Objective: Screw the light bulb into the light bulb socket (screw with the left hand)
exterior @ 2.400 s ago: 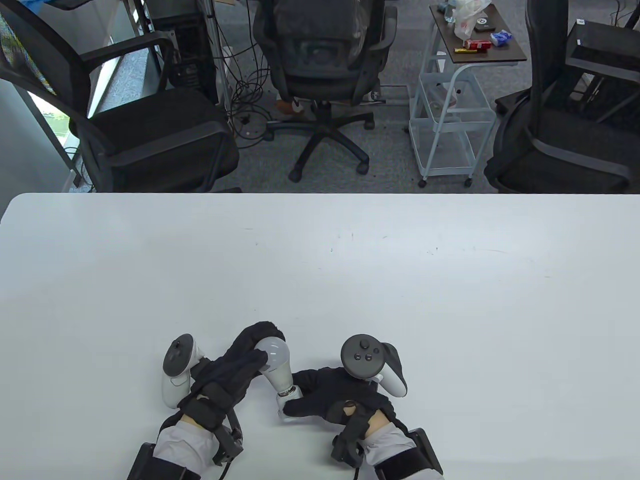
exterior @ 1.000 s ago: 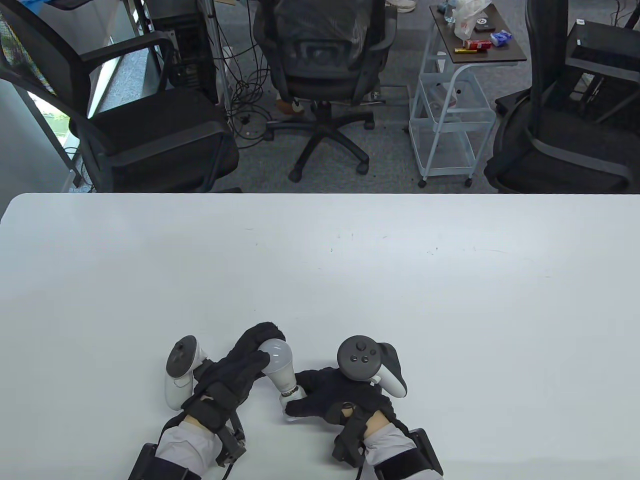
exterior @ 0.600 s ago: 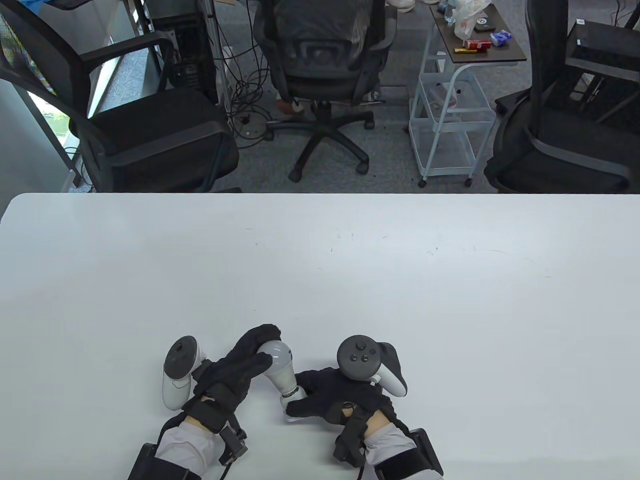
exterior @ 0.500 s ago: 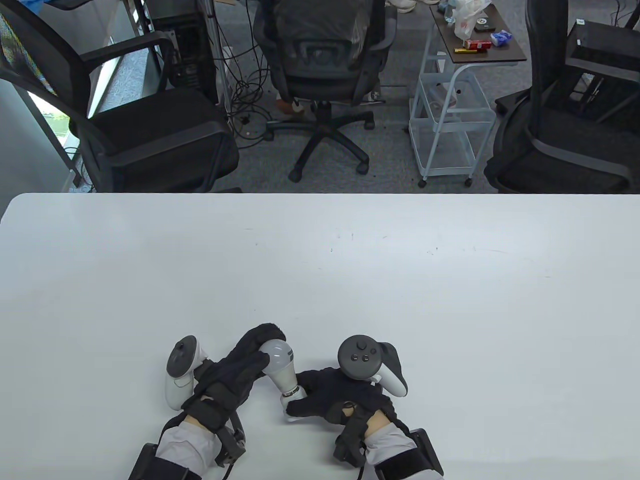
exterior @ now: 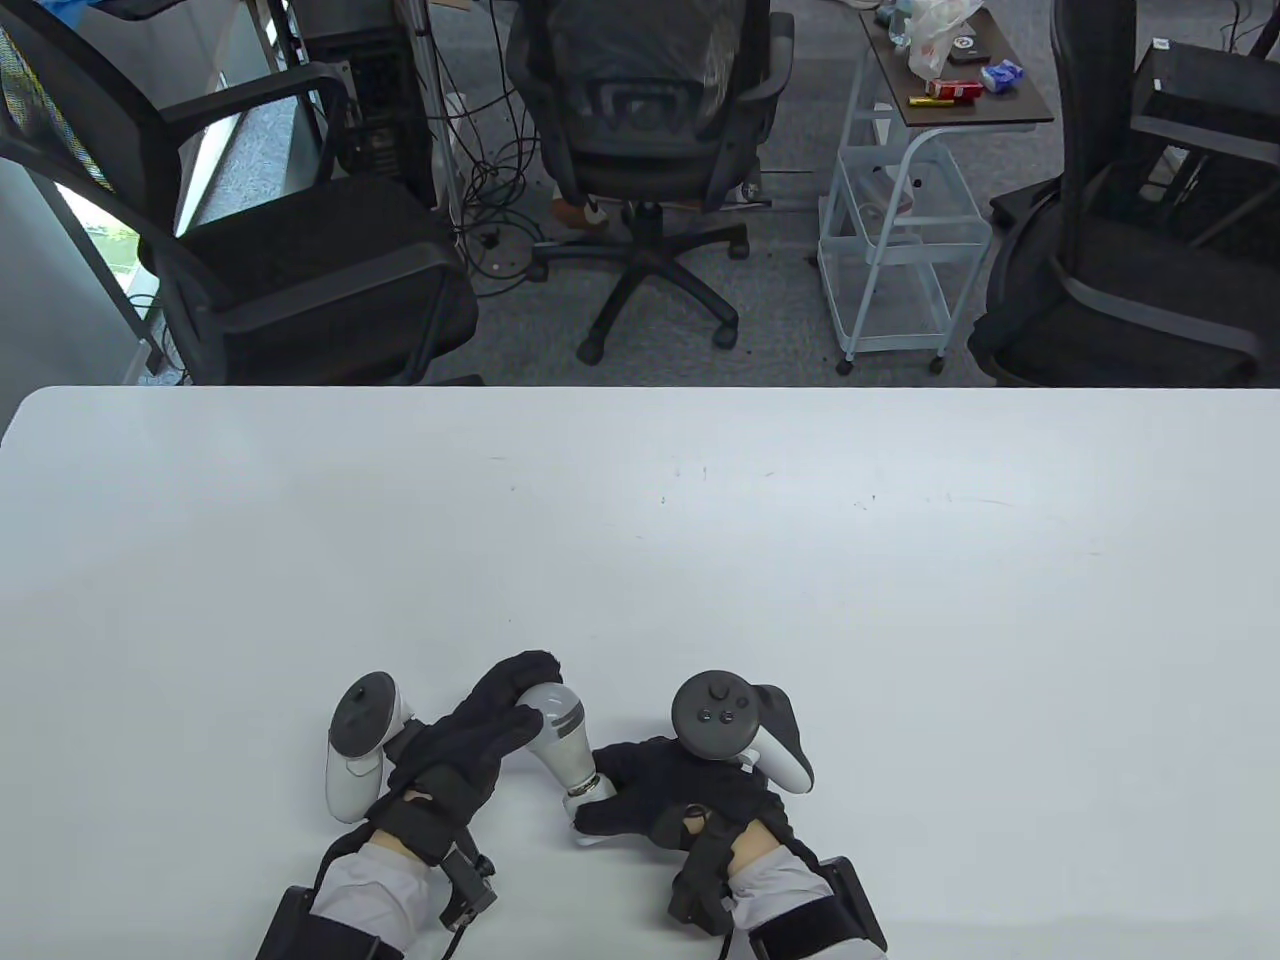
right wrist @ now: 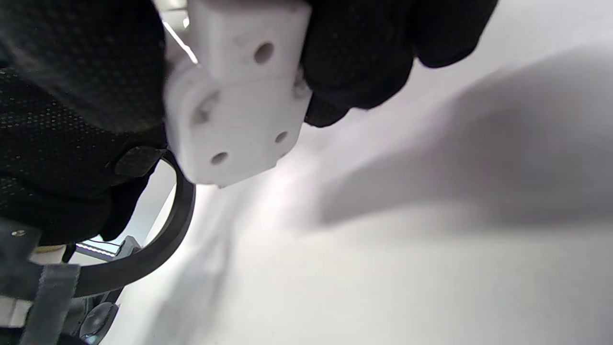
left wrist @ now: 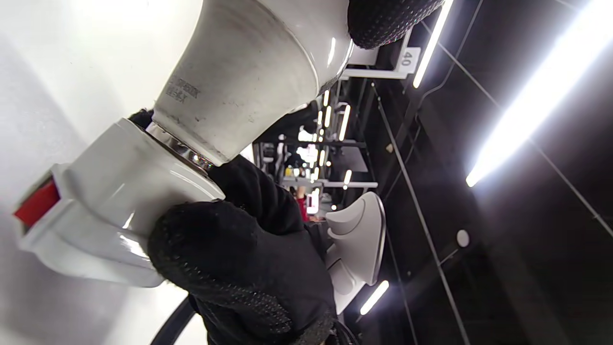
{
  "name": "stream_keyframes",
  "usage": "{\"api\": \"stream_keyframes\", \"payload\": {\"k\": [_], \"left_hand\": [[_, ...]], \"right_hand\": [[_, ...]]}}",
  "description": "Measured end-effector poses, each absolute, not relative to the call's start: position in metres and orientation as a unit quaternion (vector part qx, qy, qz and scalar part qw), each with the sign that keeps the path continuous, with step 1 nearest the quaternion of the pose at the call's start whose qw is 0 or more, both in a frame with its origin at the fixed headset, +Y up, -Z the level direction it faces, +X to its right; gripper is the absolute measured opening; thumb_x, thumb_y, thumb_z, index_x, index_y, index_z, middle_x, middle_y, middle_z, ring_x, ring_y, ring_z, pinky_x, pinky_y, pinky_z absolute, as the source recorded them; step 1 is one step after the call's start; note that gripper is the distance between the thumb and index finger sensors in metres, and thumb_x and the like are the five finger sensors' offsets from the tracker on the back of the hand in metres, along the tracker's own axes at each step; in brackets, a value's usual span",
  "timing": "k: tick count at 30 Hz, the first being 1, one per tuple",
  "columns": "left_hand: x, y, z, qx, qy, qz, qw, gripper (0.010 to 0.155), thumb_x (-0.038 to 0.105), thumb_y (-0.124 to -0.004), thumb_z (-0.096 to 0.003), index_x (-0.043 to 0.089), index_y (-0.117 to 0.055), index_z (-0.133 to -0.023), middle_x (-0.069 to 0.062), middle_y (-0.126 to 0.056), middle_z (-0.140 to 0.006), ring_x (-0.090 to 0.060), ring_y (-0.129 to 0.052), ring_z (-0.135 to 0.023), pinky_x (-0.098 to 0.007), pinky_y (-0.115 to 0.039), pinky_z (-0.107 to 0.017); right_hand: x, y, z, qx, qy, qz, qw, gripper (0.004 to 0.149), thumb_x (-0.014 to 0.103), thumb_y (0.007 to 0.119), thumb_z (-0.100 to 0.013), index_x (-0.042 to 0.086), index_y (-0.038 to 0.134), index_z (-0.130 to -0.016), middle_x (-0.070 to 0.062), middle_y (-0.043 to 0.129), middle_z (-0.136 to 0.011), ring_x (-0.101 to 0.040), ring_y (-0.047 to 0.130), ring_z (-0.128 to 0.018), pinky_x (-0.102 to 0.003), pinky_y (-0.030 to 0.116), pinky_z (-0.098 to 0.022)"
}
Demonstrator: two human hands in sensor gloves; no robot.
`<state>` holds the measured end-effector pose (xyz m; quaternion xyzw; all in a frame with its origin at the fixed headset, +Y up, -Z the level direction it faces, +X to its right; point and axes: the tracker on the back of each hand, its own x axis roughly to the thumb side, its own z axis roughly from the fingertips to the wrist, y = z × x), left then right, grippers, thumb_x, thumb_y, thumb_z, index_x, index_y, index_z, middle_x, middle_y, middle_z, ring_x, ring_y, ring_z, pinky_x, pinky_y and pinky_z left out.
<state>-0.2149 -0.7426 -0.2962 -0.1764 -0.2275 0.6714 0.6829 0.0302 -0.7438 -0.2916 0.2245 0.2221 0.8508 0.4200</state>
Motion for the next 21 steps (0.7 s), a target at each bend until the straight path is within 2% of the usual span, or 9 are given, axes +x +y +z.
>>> {"api": "stream_keyframes", "payload": {"k": [3, 5, 9, 12, 14, 16, 17, 19, 21], "left_hand": [[-0.2148, -0.7421, -0.2954, -0.168, -0.224, 0.652, 0.704, 0.068, 0.047, -0.065, -0.0666, 0.016, -0.037, -0.121, -0.024, -0.036, -0.12, -0.056, -0.022, -0.107, -0.086, -0.023, -0.063], [-0.2128, -0.7423, -0.2946, -0.175, -0.215, 0.642, 0.715, 0.07, 0.056, -0.07, -0.065, 0.026, -0.037, -0.12, -0.03, -0.024, -0.117, -0.055, -0.017, -0.106, -0.086, -0.021, -0.063], [-0.2134, -0.7388, -0.2947, -0.166, -0.214, 0.617, 0.739, 0.066, 0.049, -0.074, -0.0648, 0.03, -0.04, -0.118, -0.029, -0.039, -0.113, -0.053, -0.034, -0.105, -0.085, -0.028, -0.065], [-0.2139, -0.7411, -0.296, -0.178, -0.245, 0.662, 0.685, 0.065, 0.04, -0.07, -0.065, 0.024, -0.038, -0.12, -0.028, -0.038, -0.117, -0.053, -0.033, -0.107, -0.086, -0.029, -0.064], [-0.2128, -0.7435, -0.2972, -0.193, -0.261, 0.687, 0.65, 0.071, 0.036, -0.067, -0.065, 0.015, -0.028, -0.121, -0.027, -0.036, -0.12, -0.053, -0.031, -0.109, -0.086, -0.028, -0.064], [-0.2119, -0.7446, -0.2972, -0.199, -0.266, 0.695, 0.638, 0.072, 0.035, -0.065, -0.065, 0.011, -0.027, -0.121, -0.027, -0.033, -0.121, -0.054, -0.027, -0.109, -0.087, -0.026, -0.064], [-0.2114, -0.7446, -0.2965, -0.197, -0.265, 0.691, 0.643, 0.072, 0.037, -0.065, -0.0652, 0.012, -0.027, -0.121, -0.026, -0.031, -0.122, -0.055, -0.021, -0.109, -0.087, -0.023, -0.064], [-0.2102, -0.7449, -0.2961, -0.194, -0.252, 0.676, 0.665, 0.075, 0.052, -0.069, -0.0656, 0.022, -0.03, -0.122, -0.029, -0.022, -0.12, -0.055, -0.015, -0.107, -0.087, -0.022, -0.064], [-0.2107, -0.7443, -0.2953, -0.194, -0.231, 0.658, 0.69, 0.072, 0.058, -0.07, -0.0642, 0.031, -0.033, -0.12, -0.029, -0.022, -0.115, -0.054, -0.018, -0.105, -0.085, -0.022, -0.064]], "right_hand": [[0.031, -0.7431, -0.2915, 0.222, 0.218, 0.85, 0.425, 0.064, 0.043, 0.095, -0.044, 0.003, 0.075, -0.089, -0.026, 0.087, -0.079, -0.034, 0.09, -0.053, -0.062, 0.066, -0.059], [0.0309, -0.7428, -0.2913, 0.222, 0.216, 0.851, 0.424, 0.064, 0.043, 0.095, -0.044, 0.003, 0.075, -0.089, -0.026, 0.087, -0.079, -0.034, 0.09, -0.053, -0.062, 0.066, -0.059], [0.0299, -0.7434, -0.291, 0.226, 0.22, 0.851, 0.419, 0.064, 0.043, 0.095, -0.044, 0.003, 0.075, -0.089, -0.026, 0.087, -0.079, -0.034, 0.09, -0.053, -0.062, 0.067, -0.059], [0.0301, -0.7435, -0.2918, 0.232, 0.221, 0.844, 0.429, 0.064, 0.043, 0.095, -0.044, 0.003, 0.075, -0.089, -0.025, 0.088, -0.079, -0.033, 0.09, -0.053, -0.061, 0.067, -0.059], [0.0305, -0.7442, -0.2924, 0.237, 0.225, 0.837, 0.438, 0.064, 0.044, 0.094, -0.044, 0.003, 0.075, -0.089, -0.025, 0.088, -0.079, -0.033, 0.09, -0.053, -0.061, 0.067, -0.059], [0.0309, -0.7451, -0.293, 0.239, 0.229, 0.831, 0.447, 0.063, 0.044, 0.094, -0.045, 0.003, 0.075, -0.089, -0.025, 0.088, -0.079, -0.033, 0.09, -0.053, -0.061, 0.067, -0.059], [0.0316, -0.7449, -0.2932, 0.236, 0.226, 0.833, 0.447, 0.064, 0.044, 0.094, -0.045, 0.004, 0.074, -0.089, -0.025, 0.088, -0.079, -0.033, 0.09, -0.054, -0.061, 0.067, -0.06], [0.0319, -0.7444, -0.2931, 0.236, 0.223, 0.832, 0.45, 0.064, 0.044, 0.095, -0.044, 0.003, 0.075, -0.089, -0.025, 0.087, -0.079, -0.033, 0.09, -0.054, -0.061, 0.067, -0.059], [0.0313, -0.7444, -0.2926, 0.236, 0.222, 0.836, 0.444, 0.064, 0.043, 0.095, -0.044, 0.003, 0.075, -0.089, -0.025, 0.087, -0.079, -0.033, 0.09, -0.054, -0.062, 0.067, -0.059]]}}
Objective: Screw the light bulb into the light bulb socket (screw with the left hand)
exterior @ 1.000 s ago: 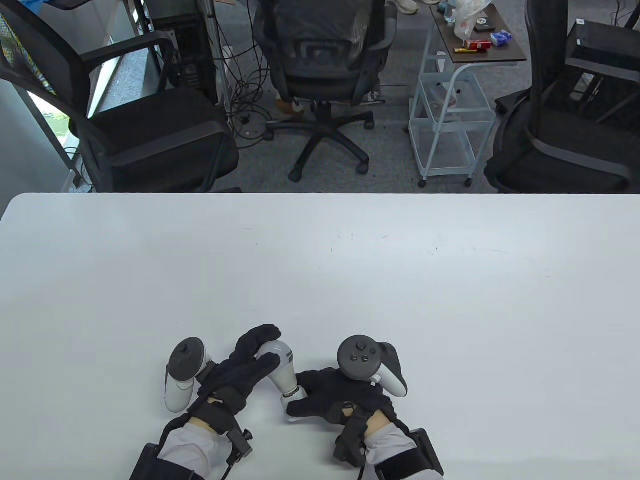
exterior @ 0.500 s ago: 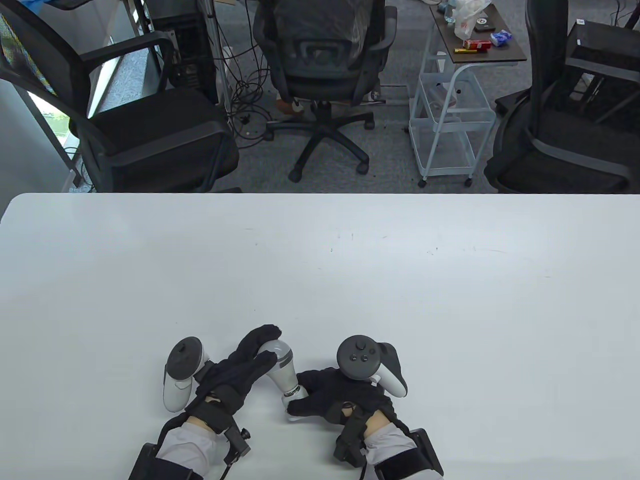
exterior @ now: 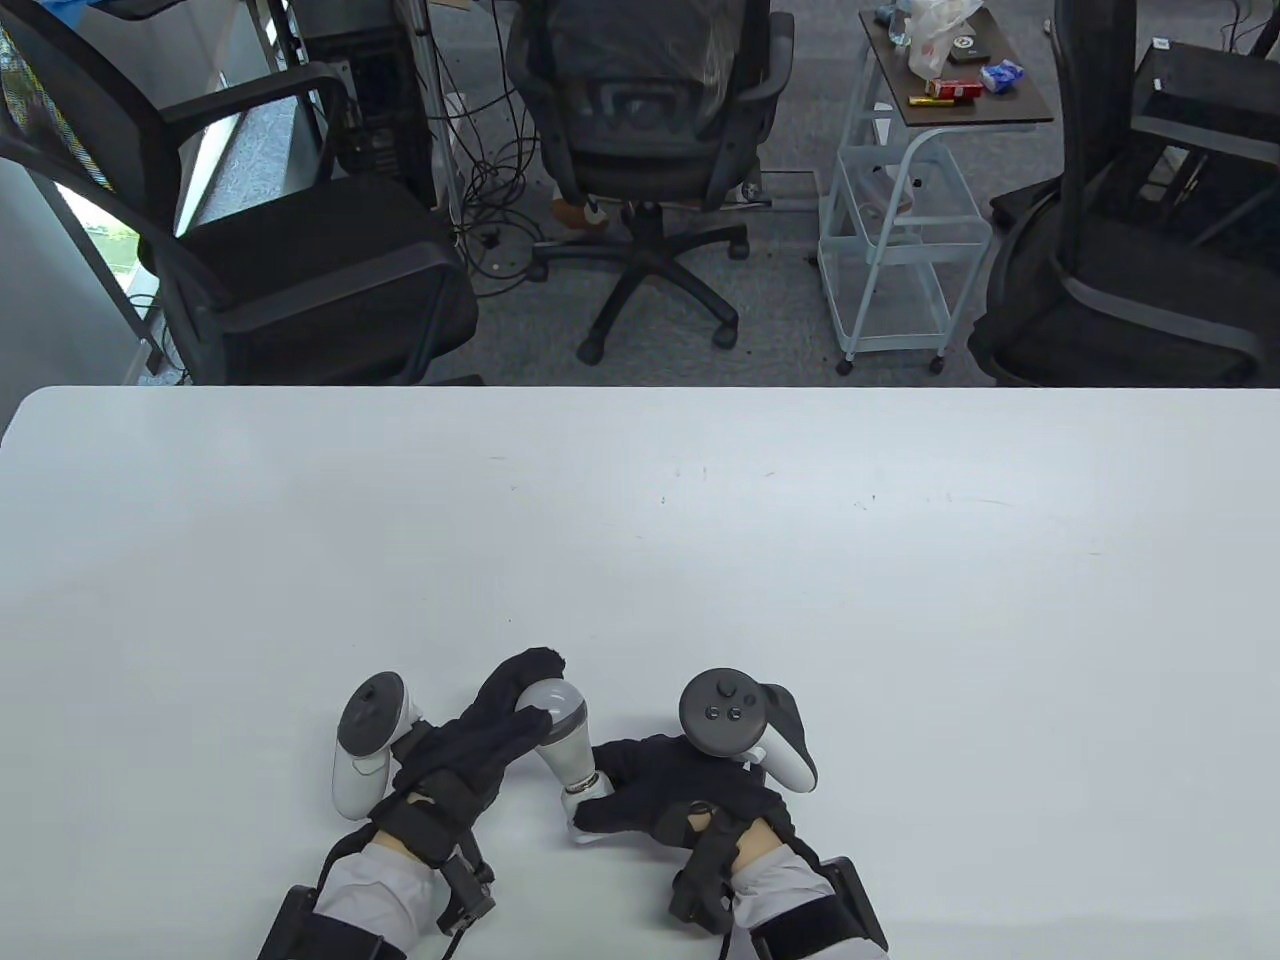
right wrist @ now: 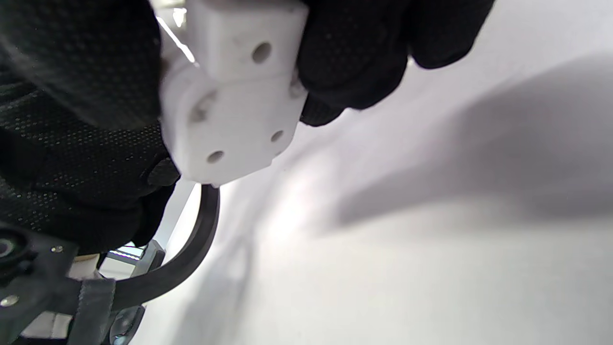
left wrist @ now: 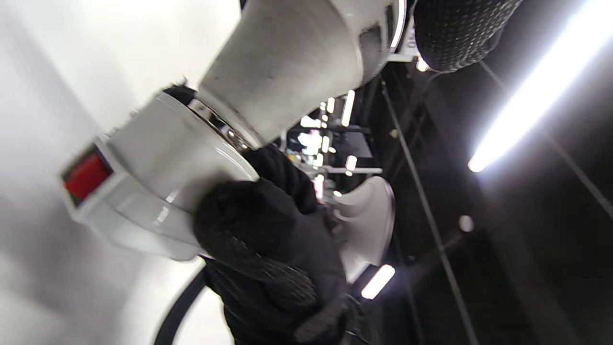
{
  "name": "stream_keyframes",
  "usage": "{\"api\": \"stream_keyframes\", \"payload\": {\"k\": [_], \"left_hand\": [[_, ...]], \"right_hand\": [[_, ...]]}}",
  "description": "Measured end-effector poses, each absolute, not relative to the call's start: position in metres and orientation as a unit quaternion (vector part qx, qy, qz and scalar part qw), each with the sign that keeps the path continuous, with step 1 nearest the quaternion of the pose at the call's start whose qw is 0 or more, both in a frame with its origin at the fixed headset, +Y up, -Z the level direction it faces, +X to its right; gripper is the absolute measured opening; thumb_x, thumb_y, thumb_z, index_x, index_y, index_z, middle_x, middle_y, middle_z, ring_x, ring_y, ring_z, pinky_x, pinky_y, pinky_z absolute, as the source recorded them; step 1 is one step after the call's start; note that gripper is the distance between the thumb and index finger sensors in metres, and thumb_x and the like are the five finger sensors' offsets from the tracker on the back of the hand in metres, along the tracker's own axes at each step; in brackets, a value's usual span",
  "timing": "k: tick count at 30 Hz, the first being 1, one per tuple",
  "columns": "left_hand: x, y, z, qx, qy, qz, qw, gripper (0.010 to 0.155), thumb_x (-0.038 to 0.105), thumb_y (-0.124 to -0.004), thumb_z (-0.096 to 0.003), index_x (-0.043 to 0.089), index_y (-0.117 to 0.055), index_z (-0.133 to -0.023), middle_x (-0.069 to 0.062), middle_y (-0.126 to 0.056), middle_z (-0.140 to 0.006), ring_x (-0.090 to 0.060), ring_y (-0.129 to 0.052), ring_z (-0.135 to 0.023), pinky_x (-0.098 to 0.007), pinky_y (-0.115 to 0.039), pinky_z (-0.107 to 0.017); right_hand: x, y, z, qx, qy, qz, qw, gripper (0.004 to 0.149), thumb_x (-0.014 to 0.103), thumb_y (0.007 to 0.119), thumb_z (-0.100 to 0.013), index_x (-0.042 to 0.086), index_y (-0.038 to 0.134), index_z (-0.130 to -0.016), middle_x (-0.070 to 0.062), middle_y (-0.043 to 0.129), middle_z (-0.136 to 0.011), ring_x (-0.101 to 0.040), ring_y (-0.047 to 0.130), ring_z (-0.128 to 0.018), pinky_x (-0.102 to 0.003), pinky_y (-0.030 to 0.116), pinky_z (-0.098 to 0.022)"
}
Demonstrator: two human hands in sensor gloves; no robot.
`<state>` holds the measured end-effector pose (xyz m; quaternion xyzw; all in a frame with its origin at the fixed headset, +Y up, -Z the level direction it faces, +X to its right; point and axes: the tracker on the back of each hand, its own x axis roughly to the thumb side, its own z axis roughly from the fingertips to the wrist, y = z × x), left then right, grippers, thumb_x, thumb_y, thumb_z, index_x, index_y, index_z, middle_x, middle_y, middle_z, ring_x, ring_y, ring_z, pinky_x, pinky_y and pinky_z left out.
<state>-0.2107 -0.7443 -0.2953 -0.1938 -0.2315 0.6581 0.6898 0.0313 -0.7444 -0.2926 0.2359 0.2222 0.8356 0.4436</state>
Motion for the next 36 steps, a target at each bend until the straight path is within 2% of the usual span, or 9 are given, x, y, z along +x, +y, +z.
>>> {"api": "stream_keyframes", "payload": {"k": [2, 6, 11, 20, 29, 33, 35, 36], "left_hand": [[-0.214, -0.743, -0.296, -0.18, -0.223, 0.644, 0.71, 0.067, 0.055, -0.071, -0.0651, 0.031, -0.038, -0.119, -0.026, -0.035, -0.113, -0.051, -0.03, -0.105, -0.085, -0.027, -0.065], [-0.216, -0.747, -0.298, -0.196, -0.249, 0.697, 0.644, 0.065, 0.042, -0.068, -0.066, 0.021, -0.039, -0.12, -0.027, -0.037, -0.117, -0.052, -0.031, -0.108, -0.086, -0.028, -0.065], [-0.215, -0.748, -0.299, -0.201, -0.248, 0.699, 0.64, 0.071, 0.038, -0.067, -0.0653, 0.01, -0.032, -0.12, -0.027, -0.037, -0.119, -0.053, -0.032, -0.108, -0.086, -0.029, -0.065], [-0.217, -0.749, -0.301, -0.206, -0.264, 0.714, 0.615, 0.069, 0.036, -0.069, -0.0642, 0.01, -0.038, -0.12, -0.026, -0.041, -0.119, -0.052, -0.035, -0.109, -0.087, -0.031, -0.065], [-0.215, -0.751, -0.303, -0.227, -0.285, 0.749, 0.553, 0.068, 0.036, -0.071, -0.0641, 0.012, -0.04, -0.12, -0.026, -0.043, -0.12, -0.051, -0.039, -0.11, -0.086, -0.033, -0.066], [-0.216, -0.754, -0.301, -0.228, -0.262, 0.733, 0.584, 0.068, 0.041, -0.064, -0.0665, 0.015, -0.035, -0.122, -0.027, -0.036, -0.121, -0.055, -0.029, -0.11, -0.087, -0.028, -0.065], [-0.216, -0.754, -0.3, -0.235, -0.234, 0.706, 0.626, 0.07, 0.055, -0.065, -0.0671, 0.025, -0.034, -0.122, -0.032, -0.028, -0.119, -0.058, -0.024, -0.107, -0.086, -0.026, -0.065], [-0.216, -0.754, -0.299, -0.234, -0.215, 0.681, 0.66, 0.071, 0.059, -0.067, -0.0658, 0.029, -0.035, -0.122, -0.034, -0.031, -0.117, -0.06, -0.026, -0.106, -0.086, -0.027, -0.065]], "right_hand": [[0.03, -0.745, -0.293, 0.235, 0.223, 0.838, 0.44, 0.064, 0.043, 0.095, -0.044, 0.003, 0.075, -0.089, -0.025, 0.087, -0.079, -0.033, 0.09, -0.053, -0.062, 0.066, -0.059], [0.03, -0.745, -0.293, 0.238, 0.223, 0.837, 0.44, 0.064, 0.043, 0.095, -0.044, 0.003, 0.075, -0.089, -0.025, 0.088, -0.079, -0.033, 0.09, -0.053, -0.062, 0.066, -0.06], [0.031, -0.746, -0.293, 0.235, 0.223, 0.839, 0.437, 0.063, 0.043, 0.096, -0.044, 0.003, 0.075, -0.089, -0.026, 0.088, -0.079, -0.034, 0.09, -0.053, -0.063, 0.065, -0.061], [0.031, -0.746, -0.294, 0.246, 0.223, 0.833, 0.442, 0.063, 0.043, 0.096, -0.043, 0.004, 0.076, -0.088, -0.025, 0.088, -0.078, -0.033, 0.091, -0.052, -0.063, 0.065, -0.062], [0.031, -0.749, -0.296, 0.268, 0.24, 0.803, 0.476, 0.062, 0.044, 0.097, -0.042, 0.006, 0.077, -0.088, -0.023, 0.089, -0.079, -0.032, 0.091, -0.052, -0.063, 0.064, -0.063], [0.031, -0.75, -0.295, 0.246, 0.238, 0.817, 0.464, 0.064, 0.044, 0.095, -0.044, 0.006, 0.075, -0.09, -0.024, 0.087, -0.081, -0.033, 0.09, -0.055, -0.065, 0.061, -0.065], [0.031, -0.751, -0.295, 0.232, 0.237, 0.827, 0.454, 0.064, 0.044, 0.094, -0.045, 0.005, 0.074, -0.091, -0.024, 0.086, -0.082, -0.033, 0.089, -0.056, -0.067, 0.058, -0.065], [0.031, -0.753, -0.295, 0.224, 0.243, 0.832, 0.447, 0.063, 0.044, 0.094, -0.045, 0.005, 0.073, -0.091, -0.024, 0.086, -0.082, -0.034, 0.089, -0.056, -0.067, 0.057, -0.066]]}}
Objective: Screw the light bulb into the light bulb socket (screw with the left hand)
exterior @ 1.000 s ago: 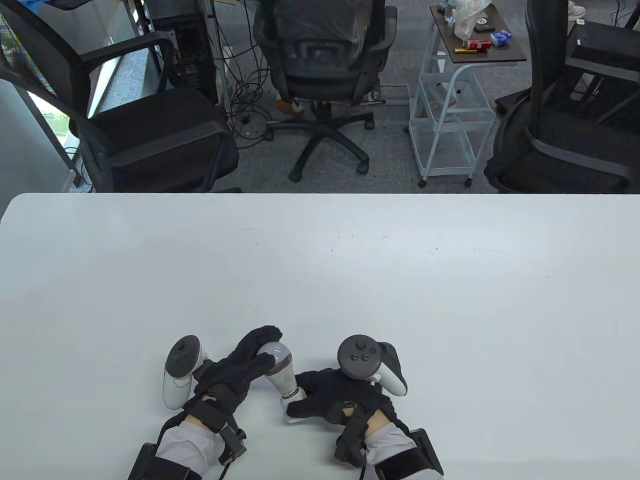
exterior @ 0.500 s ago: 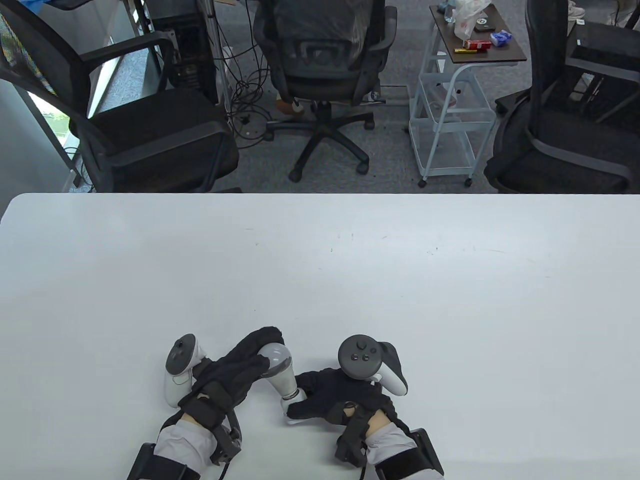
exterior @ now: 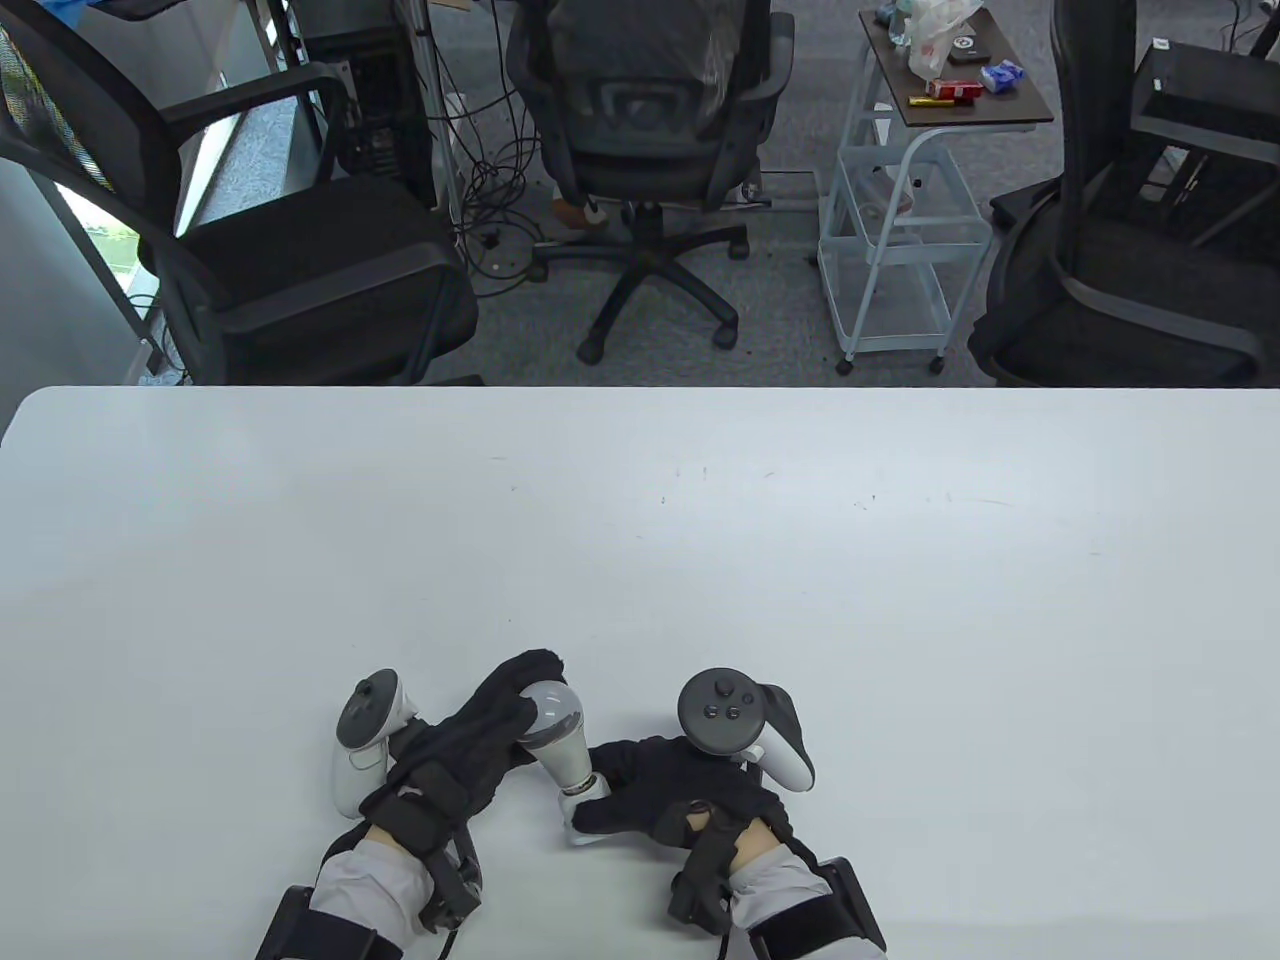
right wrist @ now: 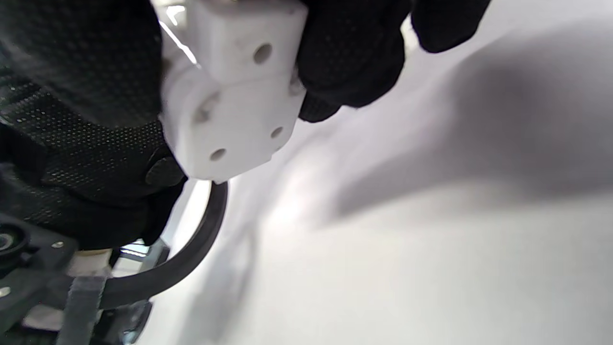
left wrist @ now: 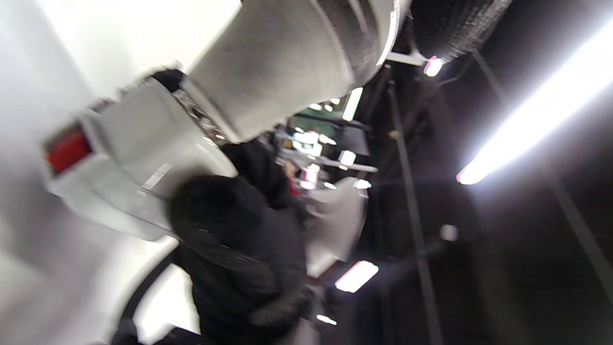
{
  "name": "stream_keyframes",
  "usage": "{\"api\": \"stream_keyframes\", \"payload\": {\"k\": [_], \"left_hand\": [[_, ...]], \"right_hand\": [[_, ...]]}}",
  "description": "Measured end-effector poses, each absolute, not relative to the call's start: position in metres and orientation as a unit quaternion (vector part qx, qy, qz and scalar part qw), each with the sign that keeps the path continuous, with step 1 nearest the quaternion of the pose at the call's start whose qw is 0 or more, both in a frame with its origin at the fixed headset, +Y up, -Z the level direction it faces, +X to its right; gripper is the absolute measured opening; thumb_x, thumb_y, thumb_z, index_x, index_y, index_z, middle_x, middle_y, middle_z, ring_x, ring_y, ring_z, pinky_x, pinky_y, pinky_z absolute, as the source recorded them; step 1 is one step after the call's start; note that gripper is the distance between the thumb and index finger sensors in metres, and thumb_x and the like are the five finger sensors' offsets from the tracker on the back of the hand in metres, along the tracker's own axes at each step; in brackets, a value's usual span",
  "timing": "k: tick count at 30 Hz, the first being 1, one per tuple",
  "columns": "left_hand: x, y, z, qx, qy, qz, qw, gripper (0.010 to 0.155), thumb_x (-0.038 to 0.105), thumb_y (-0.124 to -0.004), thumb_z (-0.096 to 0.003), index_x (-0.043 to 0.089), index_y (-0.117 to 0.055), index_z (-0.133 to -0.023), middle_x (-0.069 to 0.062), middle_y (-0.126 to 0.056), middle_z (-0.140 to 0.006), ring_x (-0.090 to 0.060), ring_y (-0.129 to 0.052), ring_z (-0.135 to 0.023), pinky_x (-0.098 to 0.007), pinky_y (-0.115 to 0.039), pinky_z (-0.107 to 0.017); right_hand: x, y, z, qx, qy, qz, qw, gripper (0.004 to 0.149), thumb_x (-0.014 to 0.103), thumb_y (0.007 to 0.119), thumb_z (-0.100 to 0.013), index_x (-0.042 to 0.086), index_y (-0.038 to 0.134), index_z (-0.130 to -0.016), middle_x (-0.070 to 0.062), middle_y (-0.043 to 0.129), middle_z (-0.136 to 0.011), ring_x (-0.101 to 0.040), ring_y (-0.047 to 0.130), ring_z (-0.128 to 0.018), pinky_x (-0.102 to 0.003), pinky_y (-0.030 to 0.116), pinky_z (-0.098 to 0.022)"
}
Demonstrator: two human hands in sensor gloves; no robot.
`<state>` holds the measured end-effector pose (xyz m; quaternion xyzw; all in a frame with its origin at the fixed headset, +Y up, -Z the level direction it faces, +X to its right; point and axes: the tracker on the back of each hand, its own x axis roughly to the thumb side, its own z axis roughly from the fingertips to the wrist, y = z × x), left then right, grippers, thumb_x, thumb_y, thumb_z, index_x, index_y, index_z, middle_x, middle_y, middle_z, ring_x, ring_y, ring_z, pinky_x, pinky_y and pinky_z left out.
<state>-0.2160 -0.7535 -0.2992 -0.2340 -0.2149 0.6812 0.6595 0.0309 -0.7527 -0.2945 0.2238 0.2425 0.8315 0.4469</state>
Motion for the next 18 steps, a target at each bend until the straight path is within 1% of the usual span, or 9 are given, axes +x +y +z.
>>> {"api": "stream_keyframes", "payload": {"k": [1, 2, 3, 6, 8, 10, 13, 14, 18], "left_hand": [[-0.2162, -0.7528, -0.2992, -0.23, -0.207, 0.667, 0.678, 0.071, 0.059, -0.069, -0.065, 0.032, -0.035, -0.121, -0.034, -0.038, -0.115, -0.06, -0.033, -0.105, -0.086, -0.03, -0.065], [-0.2167, -0.7517, -0.2991, -0.219, -0.194, 0.645, 0.706, 0.069, 0.057, -0.07, -0.0653, 0.033, -0.036, -0.121, -0.032, -0.048, -0.112, -0.058, -0.041, -0.104, -0.085, -0.034, -0.065], [-0.217, -0.7514, -0.2987, -0.215, -0.187, 0.637, 0.716, 0.068, 0.056, -0.07, -0.0652, 0.032, -0.037, -0.12, -0.031, -0.053, -0.11, -0.057, -0.047, -0.103, -0.084, -0.037, -0.066], [-0.2171, -0.751, -0.298, -0.211, -0.187, 0.654, 0.702, 0.067, 0.053, -0.068, -0.067, 0.029, -0.036, -0.12, -0.032, -0.051, -0.11, -0.056, -0.046, -0.103, -0.083, -0.038, -0.066], [-0.2154, -0.7505, -0.2974, -0.2, -0.186, 0.664, 0.696, 0.066, 0.052, -0.069, -0.0668, 0.028, -0.038, -0.12, -0.033, -0.05, -0.11, -0.056, -0.045, -0.103, -0.083, -0.037, -0.067], [-0.2129, -0.7495, -0.2966, -0.198, -0.189, 0.661, 0.699, 0.067, 0.052, -0.069, -0.0668, 0.028, -0.038, -0.12, -0.032, -0.05, -0.11, -0.056, -0.045, -0.103, -0.083, -0.037, -0.067], [-0.2137, -0.7464, -0.2982, -0.187, -0.211, 0.662, 0.695, 0.066, 0.053, -0.071, -0.066, 0.029, -0.04, -0.12, -0.031, -0.052, -0.11, -0.055, -0.048, -0.104, -0.083, -0.039, -0.067], [-0.2163, -0.7455, -0.299, -0.184, -0.215, 0.665, 0.691, 0.066, 0.053, -0.071, -0.0659, 0.029, -0.042, -0.12, -0.03, -0.054, -0.11, -0.054, -0.049, -0.104, -0.083, -0.04, -0.067], [-0.2212, -0.7435, -0.2993, -0.168, -0.229, 0.682, 0.675, 0.065, 0.053, -0.074, -0.0646, 0.028, -0.048, -0.119, -0.029, -0.061, -0.109, -0.052, -0.055, -0.104, -0.084, -0.042, -0.067]], "right_hand": [[0.0308, -0.7532, -0.2943, 0.221, 0.244, 0.833, 0.445, 0.064, 0.044, 0.094, -0.045, 0.005, 0.072, -0.091, -0.025, 0.085, -0.083, -0.034, 0.089, -0.057, -0.068, 0.056, -0.066], [0.0305, -0.7545, -0.2943, 0.213, 0.246, 0.838, 0.439, 0.064, 0.044, 0.093, -0.046, 0.005, 0.072, -0.092, -0.025, 0.085, -0.083, -0.034, 0.089, -0.056, -0.068, 0.056, -0.066], [0.03, -0.7548, -0.2942, 0.209, 0.247, 0.841, 0.435, 0.063, 0.044, 0.093, -0.046, 0.005, 0.073, -0.091, -0.025, 0.086, -0.082, -0.034, 0.09, -0.056, -0.067, 0.056, -0.066], [0.0277, -0.7559, -0.294, 0.205, 0.261, 0.838, 0.433, 0.065, 0.046, 0.091, -0.046, 0.008, 0.069, -0.094, -0.023, 0.084, -0.085, -0.032, 0.091, -0.057, -0.065, 0.058, -0.065], [0.0255, -0.7584, -0.2934, 0.197, 0.277, 0.833, 0.437, 0.071, 0.045, 0.094, -0.044, 0.007, 0.066, -0.097, -0.024, 0.08, -0.088, -0.031, 0.089, -0.059, -0.064, 0.059, -0.064], [0.0242, -0.7591, -0.293, 0.194, 0.285, 0.834, 0.431, 0.073, 0.045, 0.095, -0.042, 0.007, 0.065, -0.097, -0.024, 0.079, -0.09, -0.03, 0.089, -0.058, -0.063, 0.059, -0.063], [0.0247, -0.7579, -0.2925, 0.189, 0.267, 0.834, 0.444, 0.067, 0.044, 0.095, -0.042, 0.009, 0.07, -0.093, -0.021, 0.083, -0.087, -0.028, 0.09, -0.055, -0.062, 0.063, -0.062], [0.0248, -0.7567, -0.2928, 0.194, 0.26, 0.825, 0.464, 0.065, 0.044, 0.096, -0.042, 0.008, 0.073, -0.091, -0.022, 0.084, -0.084, -0.028, 0.09, -0.052, -0.062, 0.064, -0.061], [0.0223, -0.7523, -0.2936, 0.224, 0.249, 0.811, 0.48, 0.063, 0.044, 0.097, -0.041, 0.007, 0.077, -0.088, -0.023, 0.088, -0.079, -0.027, 0.092, -0.046, -0.06, 0.067, -0.06]]}}
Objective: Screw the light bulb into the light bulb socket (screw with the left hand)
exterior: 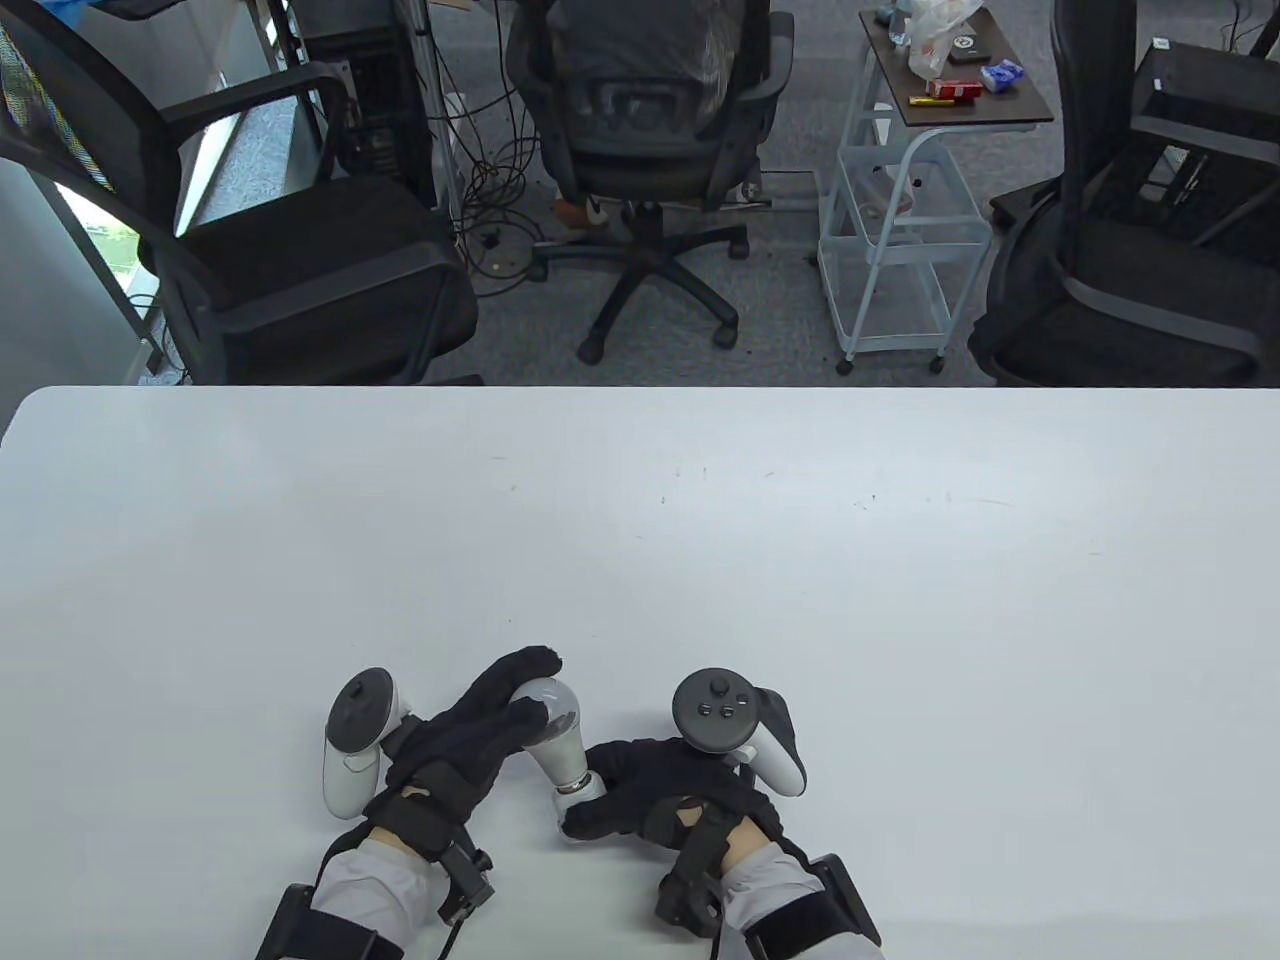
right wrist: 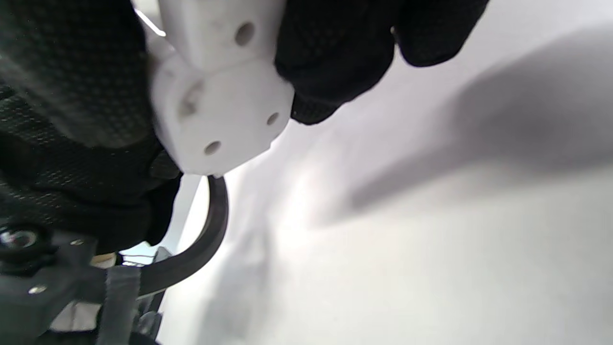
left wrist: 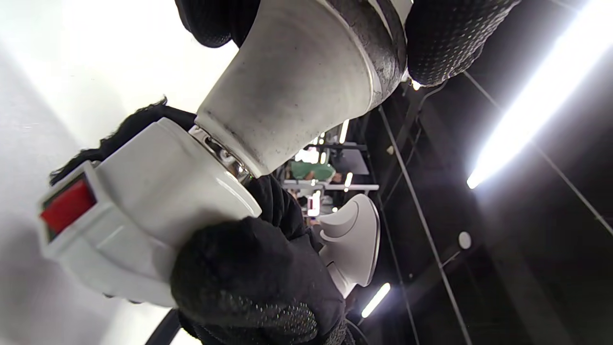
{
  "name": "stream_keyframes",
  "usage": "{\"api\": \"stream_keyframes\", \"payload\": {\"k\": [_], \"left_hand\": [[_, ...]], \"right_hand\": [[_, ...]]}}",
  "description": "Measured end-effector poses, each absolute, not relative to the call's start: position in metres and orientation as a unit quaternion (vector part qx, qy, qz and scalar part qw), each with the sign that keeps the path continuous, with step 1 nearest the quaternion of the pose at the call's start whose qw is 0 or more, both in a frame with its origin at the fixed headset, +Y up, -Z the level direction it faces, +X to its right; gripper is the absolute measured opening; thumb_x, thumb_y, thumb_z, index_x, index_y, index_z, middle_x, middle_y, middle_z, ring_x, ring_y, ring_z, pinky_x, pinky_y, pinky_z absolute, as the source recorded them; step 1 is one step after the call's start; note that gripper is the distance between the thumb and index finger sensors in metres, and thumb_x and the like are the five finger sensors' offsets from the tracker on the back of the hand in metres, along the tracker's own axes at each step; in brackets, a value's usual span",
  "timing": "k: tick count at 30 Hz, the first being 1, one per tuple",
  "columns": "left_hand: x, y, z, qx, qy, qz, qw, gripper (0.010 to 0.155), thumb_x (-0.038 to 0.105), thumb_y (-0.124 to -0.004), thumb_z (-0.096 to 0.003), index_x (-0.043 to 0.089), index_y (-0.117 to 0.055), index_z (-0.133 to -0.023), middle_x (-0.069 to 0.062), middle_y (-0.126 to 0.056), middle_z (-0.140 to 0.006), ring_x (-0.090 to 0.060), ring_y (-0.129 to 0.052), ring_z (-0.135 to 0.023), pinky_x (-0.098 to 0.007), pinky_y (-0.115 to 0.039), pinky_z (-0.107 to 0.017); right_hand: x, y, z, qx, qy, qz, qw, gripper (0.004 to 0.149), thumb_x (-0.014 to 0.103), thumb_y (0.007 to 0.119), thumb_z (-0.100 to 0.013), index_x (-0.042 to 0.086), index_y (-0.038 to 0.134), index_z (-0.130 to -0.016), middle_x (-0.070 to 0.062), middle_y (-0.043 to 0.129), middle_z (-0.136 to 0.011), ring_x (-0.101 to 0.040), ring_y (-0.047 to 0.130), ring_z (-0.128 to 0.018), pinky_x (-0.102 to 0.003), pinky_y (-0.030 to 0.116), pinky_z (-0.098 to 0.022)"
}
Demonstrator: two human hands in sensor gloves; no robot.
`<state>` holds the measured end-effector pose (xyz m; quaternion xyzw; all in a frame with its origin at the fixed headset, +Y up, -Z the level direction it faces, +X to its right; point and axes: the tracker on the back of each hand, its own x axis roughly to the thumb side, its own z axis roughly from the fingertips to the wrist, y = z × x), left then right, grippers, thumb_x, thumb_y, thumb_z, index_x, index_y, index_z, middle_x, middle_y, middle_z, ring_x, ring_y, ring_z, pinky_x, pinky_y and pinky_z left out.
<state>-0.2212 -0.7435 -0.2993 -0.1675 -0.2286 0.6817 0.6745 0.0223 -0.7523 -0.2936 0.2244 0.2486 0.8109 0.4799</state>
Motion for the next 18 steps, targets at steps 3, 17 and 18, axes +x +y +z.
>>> {"api": "stream_keyframes", "payload": {"k": [3, 17, 18], "left_hand": [[-0.2182, -0.743, -0.2991, -0.167, -0.248, 0.696, 0.653, 0.065, 0.053, -0.074, -0.0642, 0.028, -0.05, -0.119, -0.027, -0.063, -0.109, -0.051, -0.057, -0.104, -0.084, -0.043, -0.067], [-0.2156, -0.743, -0.3004, -0.179, -0.286, 0.727, 0.598, 0.064, 0.052, -0.077, -0.0622, 0.027, -0.055, -0.117, -0.026, -0.067, -0.108, -0.05, -0.062, -0.103, -0.084, -0.045, -0.068], [-0.2154, -0.7437, -0.3004, -0.181, -0.285, 0.729, 0.596, 0.064, 0.052, -0.077, -0.0621, 0.027, -0.055, -0.117, -0.027, -0.066, -0.109, -0.051, -0.061, -0.104, -0.084, -0.045, -0.068]], "right_hand": [[0.0221, -0.753, -0.2945, 0.244, 0.258, 0.79, 0.5, 0.063, 0.045, 0.097, -0.041, 0.007, 0.078, -0.087, -0.023, 0.089, -0.078, -0.026, 0.093, -0.045, -0.06, 0.068, -0.06], [0.0195, -0.7493, -0.2931, 0.288, 0.258, 0.761, 0.521, 0.062, 0.044, 0.098, -0.04, 0.006, 0.08, -0.085, -0.024, 0.091, -0.075, -0.027, 0.093, -0.043, -0.06, 0.068, -0.06], [0.0196, -0.7492, -0.2929, 0.283, 0.256, 0.768, 0.515, 0.062, 0.044, 0.098, -0.04, 0.006, 0.08, -0.085, -0.024, 0.091, -0.076, -0.027, 0.093, -0.044, -0.06, 0.068, -0.06]]}}
